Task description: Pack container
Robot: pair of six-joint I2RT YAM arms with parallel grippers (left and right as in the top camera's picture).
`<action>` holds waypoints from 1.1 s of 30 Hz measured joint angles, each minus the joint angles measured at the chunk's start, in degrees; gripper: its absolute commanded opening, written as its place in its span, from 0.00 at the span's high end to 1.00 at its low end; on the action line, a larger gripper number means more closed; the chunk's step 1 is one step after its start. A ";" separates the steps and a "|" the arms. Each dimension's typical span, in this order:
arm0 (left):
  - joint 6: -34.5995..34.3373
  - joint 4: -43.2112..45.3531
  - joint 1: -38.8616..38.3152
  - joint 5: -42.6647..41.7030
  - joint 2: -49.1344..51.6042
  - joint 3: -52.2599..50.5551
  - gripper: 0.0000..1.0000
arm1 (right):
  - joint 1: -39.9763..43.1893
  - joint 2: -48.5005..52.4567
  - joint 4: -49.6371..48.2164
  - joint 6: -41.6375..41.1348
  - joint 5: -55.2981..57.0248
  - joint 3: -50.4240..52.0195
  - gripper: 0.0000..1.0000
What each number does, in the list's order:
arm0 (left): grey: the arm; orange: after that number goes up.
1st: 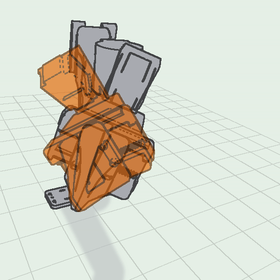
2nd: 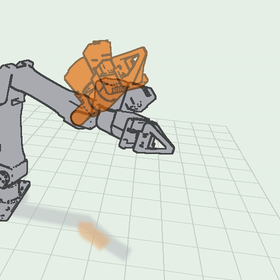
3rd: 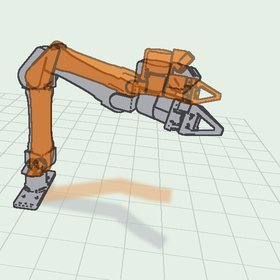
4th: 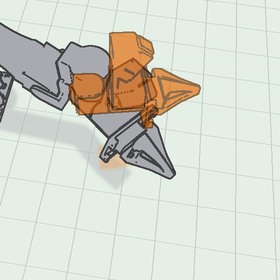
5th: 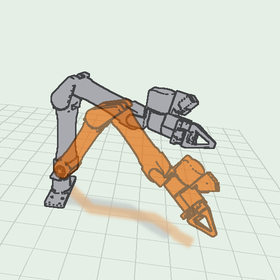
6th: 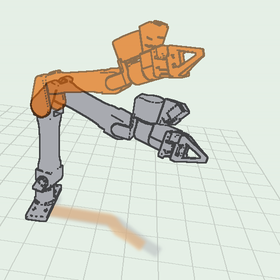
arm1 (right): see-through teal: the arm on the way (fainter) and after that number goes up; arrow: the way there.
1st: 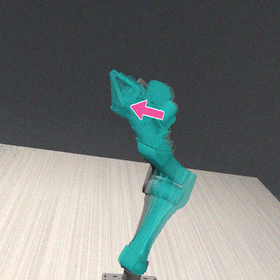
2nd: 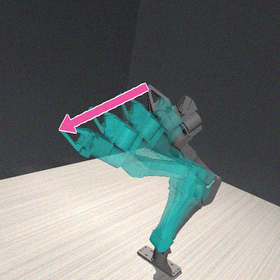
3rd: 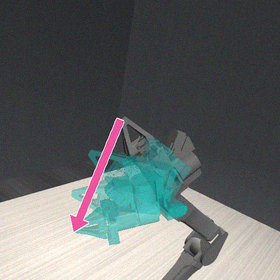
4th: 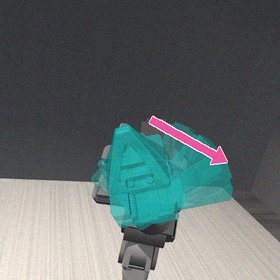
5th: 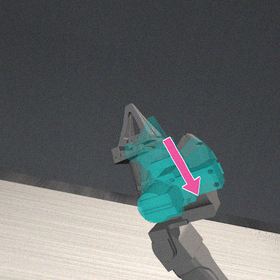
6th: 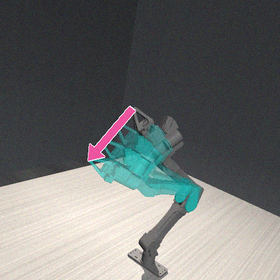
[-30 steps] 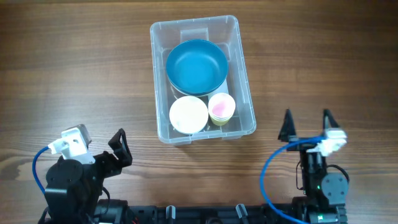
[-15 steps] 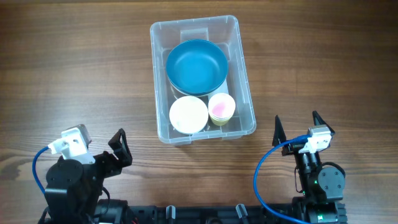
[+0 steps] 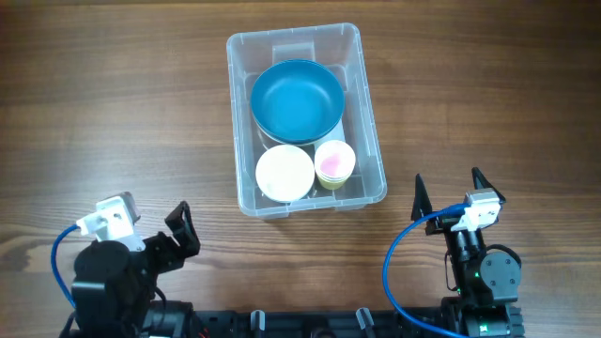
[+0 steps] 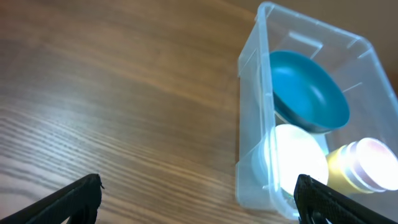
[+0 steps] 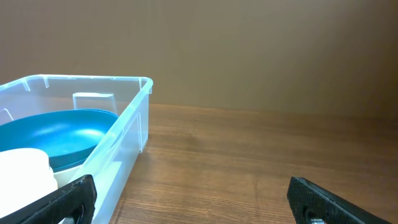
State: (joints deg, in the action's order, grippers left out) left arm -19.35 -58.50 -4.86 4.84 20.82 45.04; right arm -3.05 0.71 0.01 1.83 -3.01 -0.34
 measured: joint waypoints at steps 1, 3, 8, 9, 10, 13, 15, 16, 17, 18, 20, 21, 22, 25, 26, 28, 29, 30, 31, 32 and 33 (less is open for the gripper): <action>0.07 0.31 0.00 -0.02 -1.01 -1.22 0.00 | 0.00 0.00 0.02 0.00 0.00 0.00 0.00; 1.36 6.75 0.02 -0.70 -7.56 -9.27 0.00 | 0.00 0.00 0.00 0.00 -0.02 0.00 0.00; 9.07 32.04 0.00 -3.69 -19.80 -26.86 0.00 | 0.00 0.00 0.07 0.02 -0.02 0.00 0.00; 10.08 37.05 0.00 -3.96 -20.02 -30.42 0.00 | 0.00 0.02 0.02 0.00 -0.02 0.00 0.00; 10.64 41.90 0.00 -4.15 -20.04 -33.31 0.00 | 0.00 0.00 0.04 0.00 -0.02 0.00 0.00; 11.63 54.07 0.00 -4.33 -20.09 -39.63 0.00 | 0.00 0.02 0.02 0.00 -0.02 0.00 0.00; 11.82 56.11 0.00 -4.31 -20.11 -43.52 0.00 | 0.00 0.02 0.02 0.02 -0.02 0.00 0.00; 11.82 54.58 0.00 -4.31 -20.09 -44.04 0.00 | 0.00 0.02 0.02 0.02 -0.02 0.00 0.00; 11.82 54.18 0.00 -4.26 -20.06 -44.33 0.00 | 0.00 0.02 0.02 0.02 -0.02 0.00 0.00; 11.82 54.23 0.02 -4.11 -20.09 -44.33 0.00 | 0.00 0.02 0.02 0.02 -0.02 0.00 0.00; 11.54 54.23 0.02 -4.22 -20.09 -44.33 0.00 | 0.00 0.02 0.02 0.02 -0.02 0.00 0.00; 10.86 54.23 0.02 -4.37 -20.09 -44.33 0.00 | 0.00 0.02 0.02 0.02 -0.02 0.00 0.00; 9.90 54.23 0.02 -4.57 -20.09 -44.33 0.00 | 0.00 0.02 0.02 0.02 -0.02 0.00 0.00; 8.41 54.23 0.02 -4.79 -20.09 -44.33 0.00 | 0.00 0.02 0.02 0.02 -0.02 0.00 0.00; 8.11 54.23 0.02 -4.79 -20.09 -44.33 0.00 | 0.00 0.02 0.02 0.02 -0.02 0.00 0.00; 7.89 54.23 0.02 -4.79 -20.09 -44.33 0.00 | 0.00 0.02 0.02 0.02 -0.02 0.00 0.00; 7.89 54.23 0.00 -4.79 -20.09 -44.33 0.00 | 0.00 0.02 0.02 0.02 -0.02 0.00 0.00; 7.89 54.23 0.02 -4.79 -20.09 -44.33 0.00 | 0.00 0.02 0.02 0.02 -0.02 0.00 0.00; 7.89 54.23 0.02 -4.79 -20.09 -44.33 0.00 | 0.00 0.02 0.02 0.02 -0.02 0.00 0.00; 7.87 54.23 0.02 -4.79 -20.09 -44.33 0.00 | 0.00 0.02 0.02 0.02 -0.02 0.00 0.00; 7.89 54.23 0.02 -4.79 -20.09 -44.33 0.00 | 0.00 0.02 0.02 0.02 -0.02 0.00 0.00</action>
State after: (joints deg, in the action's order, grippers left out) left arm -11.46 -4.27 -4.84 0.05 0.73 0.71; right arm -3.05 0.73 0.03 1.85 -3.03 -0.34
